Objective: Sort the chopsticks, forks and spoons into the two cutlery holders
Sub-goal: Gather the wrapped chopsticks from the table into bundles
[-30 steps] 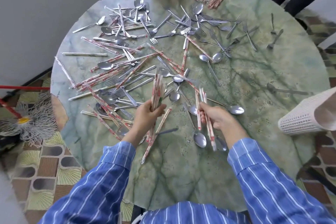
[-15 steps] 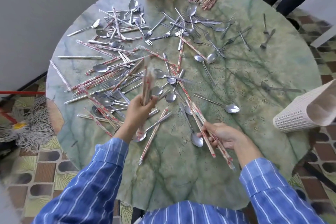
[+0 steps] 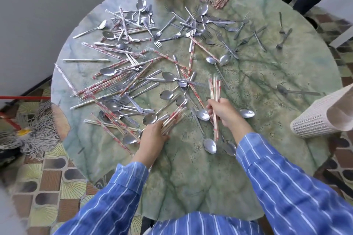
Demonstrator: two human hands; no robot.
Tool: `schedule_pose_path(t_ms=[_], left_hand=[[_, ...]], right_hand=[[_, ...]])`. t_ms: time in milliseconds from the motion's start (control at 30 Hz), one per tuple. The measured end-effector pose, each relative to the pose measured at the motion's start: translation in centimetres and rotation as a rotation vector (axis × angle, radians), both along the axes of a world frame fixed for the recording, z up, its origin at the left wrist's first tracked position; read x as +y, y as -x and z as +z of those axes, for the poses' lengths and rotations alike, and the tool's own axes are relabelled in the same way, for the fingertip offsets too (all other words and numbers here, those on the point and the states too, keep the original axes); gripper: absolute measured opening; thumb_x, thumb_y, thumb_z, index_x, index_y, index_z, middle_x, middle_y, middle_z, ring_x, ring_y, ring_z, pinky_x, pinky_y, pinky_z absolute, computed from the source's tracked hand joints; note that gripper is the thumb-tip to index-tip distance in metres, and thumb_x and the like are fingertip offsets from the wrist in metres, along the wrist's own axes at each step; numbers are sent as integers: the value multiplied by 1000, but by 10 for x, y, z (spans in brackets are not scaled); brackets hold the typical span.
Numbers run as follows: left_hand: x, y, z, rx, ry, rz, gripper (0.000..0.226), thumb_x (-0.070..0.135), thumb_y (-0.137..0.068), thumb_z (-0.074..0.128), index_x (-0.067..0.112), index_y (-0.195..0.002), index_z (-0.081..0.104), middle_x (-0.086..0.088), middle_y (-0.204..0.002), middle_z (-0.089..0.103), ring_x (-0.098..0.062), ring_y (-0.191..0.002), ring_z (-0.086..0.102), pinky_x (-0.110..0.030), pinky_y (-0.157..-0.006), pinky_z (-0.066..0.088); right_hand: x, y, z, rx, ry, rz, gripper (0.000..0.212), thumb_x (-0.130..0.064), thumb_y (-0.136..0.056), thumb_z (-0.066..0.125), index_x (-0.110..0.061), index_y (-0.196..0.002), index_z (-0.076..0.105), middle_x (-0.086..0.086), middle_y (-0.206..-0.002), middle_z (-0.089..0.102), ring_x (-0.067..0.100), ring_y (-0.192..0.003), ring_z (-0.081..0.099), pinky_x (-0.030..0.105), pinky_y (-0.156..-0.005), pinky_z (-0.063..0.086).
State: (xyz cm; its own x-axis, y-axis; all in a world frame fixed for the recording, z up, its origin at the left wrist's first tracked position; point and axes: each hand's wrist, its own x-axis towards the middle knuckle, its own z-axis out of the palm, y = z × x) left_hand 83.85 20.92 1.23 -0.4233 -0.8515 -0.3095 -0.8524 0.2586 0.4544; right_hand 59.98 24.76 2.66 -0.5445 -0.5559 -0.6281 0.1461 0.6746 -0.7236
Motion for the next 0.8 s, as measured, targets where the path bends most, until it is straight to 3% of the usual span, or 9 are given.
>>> schedule_pose_path(t_ms=[100, 233, 367, 433, 500, 567, 667, 800], left_hand=[[-2, 0, -3, -11, -58, 1, 21, 14, -71, 68, 6, -88, 60, -13, -81, 63, -32, -76, 58, -32, -59, 39], [-7, -1, 9, 8, -258, 40, 19, 20, -74, 70, 6, -81, 58, -4, -69, 58, -18, -59, 52, -26, -49, 36], [-20, -7, 32, 174, -667, 84, 15, 26, -88, 66, 12, -87, 61, 1, -74, 72, -2, -51, 59, -15, -46, 43], [-30, -12, 36, 220, -786, 90, 31, 42, -85, 68, 12, -95, 67, 4, -87, 75, -3, -66, 65, -19, -59, 51], [-38, -15, 38, 202, -807, 63, 41, 49, -81, 69, 12, -98, 70, 7, -90, 75, -5, -72, 65, -20, -65, 52], [-41, -14, 38, 237, -829, 69, 40, 42, -84, 69, 6, -100, 70, 4, -83, 75, -3, -64, 64, -17, -59, 50], [-41, -8, 39, 454, -926, 235, 37, 27, -89, 65, -4, -107, 65, -2, -80, 74, -5, -61, 66, -16, -53, 51], [-35, 5, 42, 725, -1027, 443, 41, 28, -93, 57, -9, -108, 60, -16, -96, 71, -18, -79, 71, -27, -66, 59]], right_hand=[[-25, 0, -10, 104, -45, 39, 25, -15, -92, 50, 1, -111, 58, 4, -76, 59, 15, -60, 52, 25, -53, 41], [-42, -3, -20, 262, -137, 179, 41, -34, -86, 66, -1, -111, 60, 8, -100, 63, 24, -94, 60, 25, -74, 41], [-41, -1, -26, 407, -172, 295, 37, -31, -78, 76, -6, -104, 68, 12, -99, 70, 26, -91, 64, 27, -68, 43], [-38, 4, -24, 356, -189, 289, 40, -31, -75, 77, -5, -105, 68, 12, -97, 70, 26, -87, 65, 29, -68, 48], [-33, 11, -17, 265, -201, 289, 38, -32, -75, 75, -5, -101, 67, 10, -88, 66, 24, -70, 60, 26, -55, 43], [-23, 21, -8, 209, -255, 374, 30, -32, -78, 70, -8, -95, 66, 9, -82, 61, 21, -58, 51, 23, -47, 36], [-1, 35, 6, 66, -240, 471, 18, -27, -86, 61, -10, -90, 61, 10, -86, 59, 14, -53, 42, 22, -41, 33], [32, 41, 23, -194, -141, 351, 19, -22, -98, 48, -9, -91, 59, 5, -70, 57, 10, -47, 43, 19, -35, 34]])
